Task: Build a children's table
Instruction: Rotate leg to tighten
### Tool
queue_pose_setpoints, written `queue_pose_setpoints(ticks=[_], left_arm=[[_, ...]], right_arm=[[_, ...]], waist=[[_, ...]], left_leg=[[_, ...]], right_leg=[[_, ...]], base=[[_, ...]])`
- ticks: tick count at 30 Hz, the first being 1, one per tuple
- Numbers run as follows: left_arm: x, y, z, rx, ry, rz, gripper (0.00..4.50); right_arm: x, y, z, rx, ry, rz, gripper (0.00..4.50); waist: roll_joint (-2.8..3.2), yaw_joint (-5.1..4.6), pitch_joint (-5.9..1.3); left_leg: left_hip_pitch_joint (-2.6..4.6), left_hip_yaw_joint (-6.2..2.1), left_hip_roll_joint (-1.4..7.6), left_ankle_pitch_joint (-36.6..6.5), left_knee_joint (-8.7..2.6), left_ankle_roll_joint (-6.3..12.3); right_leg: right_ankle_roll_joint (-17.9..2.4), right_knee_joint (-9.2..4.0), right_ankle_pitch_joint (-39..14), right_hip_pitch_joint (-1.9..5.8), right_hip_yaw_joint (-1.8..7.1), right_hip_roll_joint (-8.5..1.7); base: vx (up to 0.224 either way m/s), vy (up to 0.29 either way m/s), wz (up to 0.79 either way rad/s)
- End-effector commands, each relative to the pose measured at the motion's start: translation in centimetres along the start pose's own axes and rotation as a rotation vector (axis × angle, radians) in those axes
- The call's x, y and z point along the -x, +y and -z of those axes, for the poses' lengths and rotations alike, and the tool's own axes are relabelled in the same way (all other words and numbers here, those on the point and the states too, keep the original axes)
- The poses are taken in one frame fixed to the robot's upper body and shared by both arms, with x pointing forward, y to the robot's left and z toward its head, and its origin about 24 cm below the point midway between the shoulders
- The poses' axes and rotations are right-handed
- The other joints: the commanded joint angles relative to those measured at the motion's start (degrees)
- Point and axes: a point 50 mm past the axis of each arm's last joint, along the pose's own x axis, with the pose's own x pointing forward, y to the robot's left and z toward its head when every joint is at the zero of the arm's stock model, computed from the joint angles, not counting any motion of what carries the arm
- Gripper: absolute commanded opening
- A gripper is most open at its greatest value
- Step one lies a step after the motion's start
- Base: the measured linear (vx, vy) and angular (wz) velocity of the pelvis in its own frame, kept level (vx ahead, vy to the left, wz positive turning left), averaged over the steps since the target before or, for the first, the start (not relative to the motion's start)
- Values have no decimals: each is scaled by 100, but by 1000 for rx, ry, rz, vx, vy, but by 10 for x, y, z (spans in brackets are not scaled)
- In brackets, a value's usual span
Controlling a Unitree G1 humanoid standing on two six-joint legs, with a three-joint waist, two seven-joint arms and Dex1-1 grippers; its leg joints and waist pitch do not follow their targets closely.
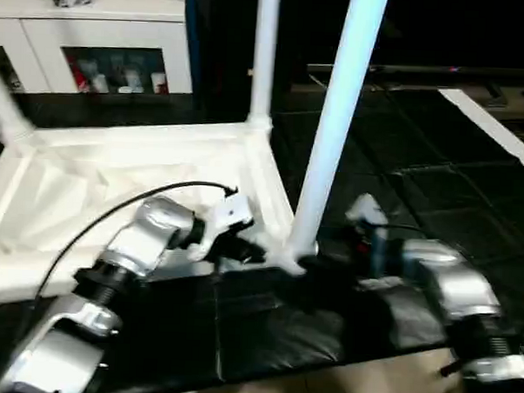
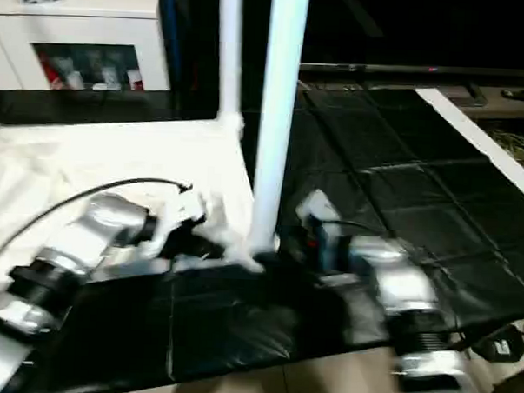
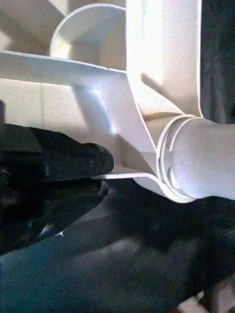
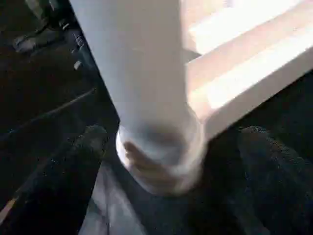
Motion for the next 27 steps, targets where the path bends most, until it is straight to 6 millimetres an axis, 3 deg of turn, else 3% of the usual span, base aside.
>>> queue_pose_setpoints(ticks=[1,5,6,7,27], left_arm=[[-7,-7,-7,-73,20,113,0],[-6,-11,-7,-93,32,156,0],[-6,-12,-7,-99,37,168,0],[-6,-14,-6,-109,43,185,0],[-10,-21,-5,-145,60,239,0]], right_arm=[[-2,4,-13,70,-12,-86,447],[-4,4,-17,89,-14,-121,447],[-5,5,-17,95,-13,-132,420],[-7,5,-19,100,-16,-149,420],[-24,15,-18,90,-14,-300,243]], waist=[[-14,11,-347],[-6,55,-357],[-1,62,-359],[-15,62,-363],[-17,154,-374]], left_leg=[[-65,59,91,-848,-323,458],[-30,63,116,-832,-327,378],[-25,61,118,-833,-328,370],[-49,57,119,-813,-329,363],[-53,63,113,-726,-320,318]], right_leg=[[-1109,-377,-1477,367,275,-297],[-1145,-362,-1457,336,284,-301],[-1167,-354,-1422,335,284,-301],[-1176,-334,-1361,352,282,-304],[-1110,-323,-1327,348,280,-302]], base=[[0,0,0],[0,0,0],[0,0,0],[0,0,0],[0,0,0]])
